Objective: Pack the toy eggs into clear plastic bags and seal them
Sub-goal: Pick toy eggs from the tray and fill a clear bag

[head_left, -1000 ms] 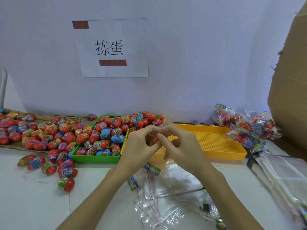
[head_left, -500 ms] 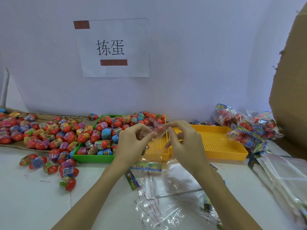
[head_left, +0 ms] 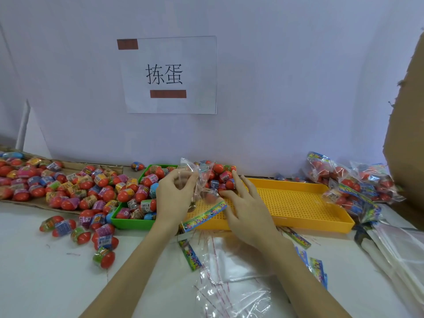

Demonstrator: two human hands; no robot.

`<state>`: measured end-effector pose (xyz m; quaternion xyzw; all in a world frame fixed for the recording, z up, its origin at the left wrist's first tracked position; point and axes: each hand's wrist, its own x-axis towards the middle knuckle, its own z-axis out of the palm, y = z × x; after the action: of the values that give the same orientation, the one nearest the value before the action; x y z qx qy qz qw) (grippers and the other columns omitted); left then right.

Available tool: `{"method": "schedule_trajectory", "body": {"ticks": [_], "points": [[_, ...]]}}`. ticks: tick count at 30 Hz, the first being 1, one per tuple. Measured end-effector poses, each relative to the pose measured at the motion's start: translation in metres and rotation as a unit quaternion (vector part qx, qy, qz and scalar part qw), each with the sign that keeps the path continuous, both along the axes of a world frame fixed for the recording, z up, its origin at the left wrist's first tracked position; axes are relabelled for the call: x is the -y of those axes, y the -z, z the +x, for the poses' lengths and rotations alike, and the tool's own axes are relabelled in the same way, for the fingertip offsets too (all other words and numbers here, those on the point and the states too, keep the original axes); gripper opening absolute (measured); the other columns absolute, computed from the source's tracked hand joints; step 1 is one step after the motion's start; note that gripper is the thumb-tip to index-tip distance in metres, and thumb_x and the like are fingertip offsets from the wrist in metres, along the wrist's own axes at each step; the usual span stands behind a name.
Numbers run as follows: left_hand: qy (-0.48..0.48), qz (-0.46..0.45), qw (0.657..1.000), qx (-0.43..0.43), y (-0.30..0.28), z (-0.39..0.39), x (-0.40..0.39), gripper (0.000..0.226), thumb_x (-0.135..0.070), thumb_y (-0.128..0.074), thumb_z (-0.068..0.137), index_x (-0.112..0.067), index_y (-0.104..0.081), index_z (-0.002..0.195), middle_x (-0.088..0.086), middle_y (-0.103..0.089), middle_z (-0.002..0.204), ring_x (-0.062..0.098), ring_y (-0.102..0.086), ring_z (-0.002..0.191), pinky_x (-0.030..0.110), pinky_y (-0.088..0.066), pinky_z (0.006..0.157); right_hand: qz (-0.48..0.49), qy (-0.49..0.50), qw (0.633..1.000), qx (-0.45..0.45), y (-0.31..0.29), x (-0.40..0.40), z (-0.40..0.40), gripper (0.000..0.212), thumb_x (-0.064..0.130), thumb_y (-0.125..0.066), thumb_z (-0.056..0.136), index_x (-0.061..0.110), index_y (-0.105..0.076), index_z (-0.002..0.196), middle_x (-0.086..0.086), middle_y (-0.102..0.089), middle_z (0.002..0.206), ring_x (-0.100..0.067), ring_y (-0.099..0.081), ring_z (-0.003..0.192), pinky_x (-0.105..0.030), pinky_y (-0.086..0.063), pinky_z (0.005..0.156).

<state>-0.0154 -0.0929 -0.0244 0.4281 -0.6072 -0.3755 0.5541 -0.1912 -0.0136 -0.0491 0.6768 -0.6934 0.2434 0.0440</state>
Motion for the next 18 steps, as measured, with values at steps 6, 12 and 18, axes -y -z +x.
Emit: {"method": "schedule_trajectory", "body": {"ticks": [6, 12, 18], "points": [[0.098, 0.022, 0.994, -0.043, -0.001, -0.001, -0.003, 0.012, -0.028, -0.075, 0.099, -0.017, -0.076, 0.101, 0.003, -0.079, 0.08, 0.015, -0.074, 0.066, 0.021, -0.058, 0.059, 0.017, 0.037, 0.999, -0.032, 0.004, 0.002, 0.001, 0.055, 0.051, -0.026, 0.111, 0.026, -0.048, 0.154, -0.002, -0.03, 0.169, -0.024, -0.023, 0.152, -0.04, -0.029, 0.123], [0.132, 0.01, 0.991, -0.009, -0.006, -0.004, -0.008, 0.029, -0.043, -0.075, 0.092, -0.017, -0.076, 0.104, 0.004, -0.08, 0.084, 0.022, -0.077, 0.07, 0.024, -0.061, 0.067, -0.117, 0.018, 0.985, 0.127, -0.003, -0.003, -0.002, 0.032, 0.033, -0.053, 0.109, 0.019, -0.063, 0.135, -0.004, -0.056, 0.13, -0.02, -0.053, 0.122, -0.032, -0.048, 0.103], [0.172, -0.005, 0.985, 0.028, -0.006, -0.009, -0.016, 0.018, -0.032, -0.078, 0.094, -0.018, -0.075, 0.105, 0.0, -0.08, 0.086, 0.019, -0.078, 0.072, 0.023, -0.061, 0.073, -0.271, 0.043, 0.908, 0.316, -0.029, -0.015, -0.011, 0.024, 0.016, -0.077, 0.096, 0.03, -0.059, 0.104, 0.011, -0.068, 0.097, -0.005, -0.067, 0.09, -0.016, -0.054, 0.072]]}}
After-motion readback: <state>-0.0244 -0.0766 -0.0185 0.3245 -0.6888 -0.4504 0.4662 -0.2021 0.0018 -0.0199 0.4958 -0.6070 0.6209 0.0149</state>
